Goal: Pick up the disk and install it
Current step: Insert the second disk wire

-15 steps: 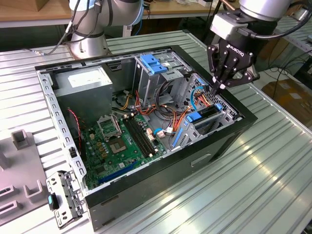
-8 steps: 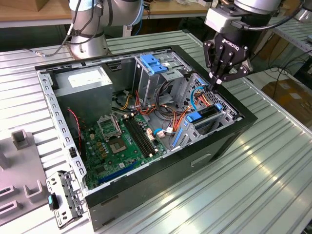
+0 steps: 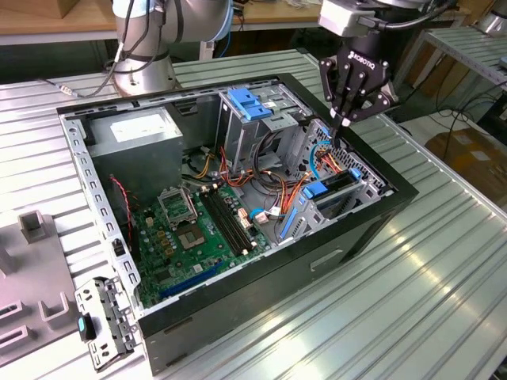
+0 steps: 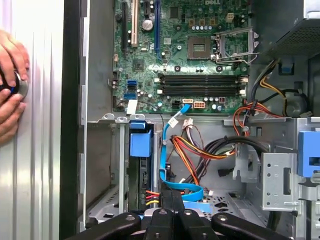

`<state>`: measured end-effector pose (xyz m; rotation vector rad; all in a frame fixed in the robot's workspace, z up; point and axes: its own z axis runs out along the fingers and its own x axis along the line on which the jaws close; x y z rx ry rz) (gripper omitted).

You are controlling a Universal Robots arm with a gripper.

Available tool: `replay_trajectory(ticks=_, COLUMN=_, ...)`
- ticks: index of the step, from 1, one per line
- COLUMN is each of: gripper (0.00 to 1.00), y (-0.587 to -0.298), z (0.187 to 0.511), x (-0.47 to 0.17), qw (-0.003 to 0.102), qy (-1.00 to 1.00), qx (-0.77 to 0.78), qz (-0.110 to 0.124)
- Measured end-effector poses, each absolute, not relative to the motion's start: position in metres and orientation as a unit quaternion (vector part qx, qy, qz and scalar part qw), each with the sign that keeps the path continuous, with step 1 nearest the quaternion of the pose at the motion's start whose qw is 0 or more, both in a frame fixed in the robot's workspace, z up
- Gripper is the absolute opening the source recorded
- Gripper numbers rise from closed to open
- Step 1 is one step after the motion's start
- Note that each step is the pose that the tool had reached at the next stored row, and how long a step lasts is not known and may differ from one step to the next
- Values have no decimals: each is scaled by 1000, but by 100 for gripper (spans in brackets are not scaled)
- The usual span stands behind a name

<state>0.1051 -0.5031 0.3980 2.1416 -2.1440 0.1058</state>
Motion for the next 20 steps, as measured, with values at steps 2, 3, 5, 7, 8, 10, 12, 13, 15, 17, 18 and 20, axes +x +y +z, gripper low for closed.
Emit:
replay_trajectory(ticks=2, gripper=11, y=-498, z=396, x=106, qw=71, qy=-705, qx=704, qz=51)
replay_trajectory(ticks=3, gripper=11, y=-496, z=394, x=106, qw=75, qy=-705, qx=703, qz=55)
replay_trajectory(ticks=5, gripper=11, y=-492, z=392, x=106, qw=78, qy=-705, qx=703, qz=57)
replay_trajectory(ticks=7, gripper=17, y=-490, z=391, x=106, qw=80, qy=-704, qx=703, qz=59)
replay_trajectory(ticks=8, gripper=24, y=-490, z=390, x=107, qw=82, qy=-704, qx=703, qz=61)
replay_trajectory(ticks=10, gripper=24, y=-489, z=388, x=107, qw=85, qy=-704, qx=702, qz=65)
replay_trajectory(ticks=12, gripper=24, y=-489, z=386, x=107, qw=88, qy=-704, qx=702, qz=68)
replay_trajectory(ticks=13, gripper=24, y=-489, z=385, x=107, qw=89, qy=-703, qx=702, qz=69)
replay_trajectory(ticks=15, gripper=24, y=-489, z=380, x=107, qw=92, qy=-703, qx=701, qz=72)
replay_trajectory(ticks=17, gripper=24, y=-489, z=378, x=107, qw=93, qy=-703, qx=701, qz=72)
replay_trajectory(ticks=18, gripper=22, y=-489, z=378, x=107, qw=93, qy=-703, qx=701, qz=72)
replay_trajectory(ticks=20, gripper=16, y=-489, z=378, x=107, qw=93, qy=-703, qx=701, qz=72)
